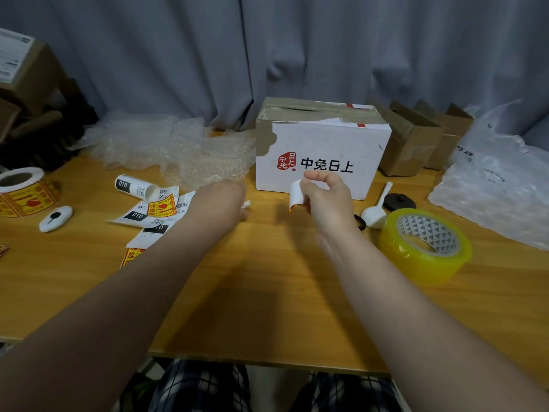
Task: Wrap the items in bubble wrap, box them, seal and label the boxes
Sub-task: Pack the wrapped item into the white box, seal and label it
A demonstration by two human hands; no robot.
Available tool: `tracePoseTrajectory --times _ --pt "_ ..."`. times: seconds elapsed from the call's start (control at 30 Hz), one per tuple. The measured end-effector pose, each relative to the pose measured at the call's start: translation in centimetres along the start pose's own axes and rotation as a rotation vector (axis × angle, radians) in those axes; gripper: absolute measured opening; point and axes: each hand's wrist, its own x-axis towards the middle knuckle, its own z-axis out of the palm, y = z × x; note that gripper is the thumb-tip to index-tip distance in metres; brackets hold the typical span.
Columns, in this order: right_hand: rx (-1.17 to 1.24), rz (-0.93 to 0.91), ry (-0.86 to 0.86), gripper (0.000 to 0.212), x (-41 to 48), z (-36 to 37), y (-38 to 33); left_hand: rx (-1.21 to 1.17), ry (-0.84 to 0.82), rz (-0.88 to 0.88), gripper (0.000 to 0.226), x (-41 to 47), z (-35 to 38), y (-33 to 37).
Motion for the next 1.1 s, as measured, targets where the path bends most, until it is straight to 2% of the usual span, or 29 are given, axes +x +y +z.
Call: tracePoseTrajectory --times 0.1,0.17,0.27,0.33,0.4,0.47,0.53,0.67,0.83,0.93,1.03,1.1 --pt "-0.010 -0.029 -0.039 0.020 0.0 -0.2 -0.1 0.158 0.158 0.070 0.032 -0.2 0.8 -0.4" --pt "-0.036 -0.040 -0.058 0.022 0.0 -0.3 0.0 0.181 0.211 0.116 0.038 -0.3 1.2 -0.5" --pt "-0.061 -0.035 -0.069 0.025 0.1 -0.3 0.1 0.065 0.187 0.091 0.046 -0.6 1.1 -0.7" --pt "-0.067 -0.024 -0.069 0.027 0.1 -0.2 0.2 -0.124 0.253 0.083 0.044 -1.0 0.6 -0.5" --pt "-0.078 -0.024 -0.071 0.028 0.2 -0.2 0.3 -0.279 0.425 0.213 0.041 -1.7 0.0 0.0" --pt "-0.088 -0.038 -0.071 0.028 0.4 -0.1 0.3 -0.168 0.566 0.398 0.047 -2.1 -0.3 0.6" --pt "-0.082 -0.046 -0.067 0.026 0.4 0.1 0.3 -0.029 0.604 0.483 0.046 -2.3 -0.2 1.3" --pt "-0.061 -0.080 -0.019 0.025 0.5 0.3 0.7 -0.073 0.557 0.425 0.035 -2.5 0.1 2.9" --pt "-0.044 -0.102 0.033 0.027 0.8 0.3 1.2 -0.019 0.670 0.328 0.019 -2.0 0.1 4.4" --pt "-0.042 -0.097 0.040 0.029 0.9 0.1 1.1 -0.056 0.700 0.293 0.019 -1.5 -0.1 4.9" --pt "0.009 -0.071 0.003 0.027 1.1 -0.8 0.5 -0.067 0.698 0.306 0.012 -1.0 0.0 4.8" --pt "0.060 -0.044 -0.071 0.023 1.2 -1.4 0.0 -0.179 0.670 0.273 0.011 -0.6 0.1 4.9"
